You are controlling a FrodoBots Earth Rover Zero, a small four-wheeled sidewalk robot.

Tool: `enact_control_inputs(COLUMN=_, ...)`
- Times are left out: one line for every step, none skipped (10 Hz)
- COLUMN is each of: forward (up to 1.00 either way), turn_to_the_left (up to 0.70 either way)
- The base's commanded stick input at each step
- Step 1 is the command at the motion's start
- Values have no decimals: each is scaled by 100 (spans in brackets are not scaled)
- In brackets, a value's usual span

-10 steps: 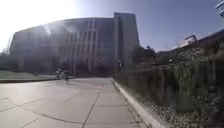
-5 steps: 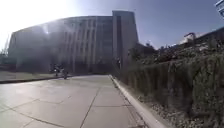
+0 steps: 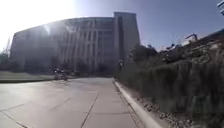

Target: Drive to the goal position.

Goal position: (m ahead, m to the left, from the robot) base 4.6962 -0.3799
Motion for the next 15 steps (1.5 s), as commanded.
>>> enact_control_inputs(forward=70, turn_to_the_left=2)
enact_control_inputs(forward=70, turn_to_the_left=2)
enact_control_inputs(forward=70, turn_to_the_left=2)
enact_control_inputs(forward=70, turn_to_the_left=3)
enact_control_inputs(forward=70, turn_to_the_left=3)
enact_control_inputs(forward=70, turn_to_the_left=3)
enact_control_inputs(forward=70, turn_to_the_left=4)
enact_control_inputs(forward=70, turn_to_the_left=4)
enact_control_inputs(forward=70, turn_to_the_left=5)
enact_control_inputs(forward=70, turn_to_the_left=5)
enact_control_inputs(forward=70, turn_to_the_left=6)
enact_control_inputs(forward=70, turn_to_the_left=6)
enact_control_inputs(forward=70, turn_to_the_left=7)
enact_control_inputs(forward=70, turn_to_the_left=10)
enact_control_inputs(forward=70, turn_to_the_left=15)
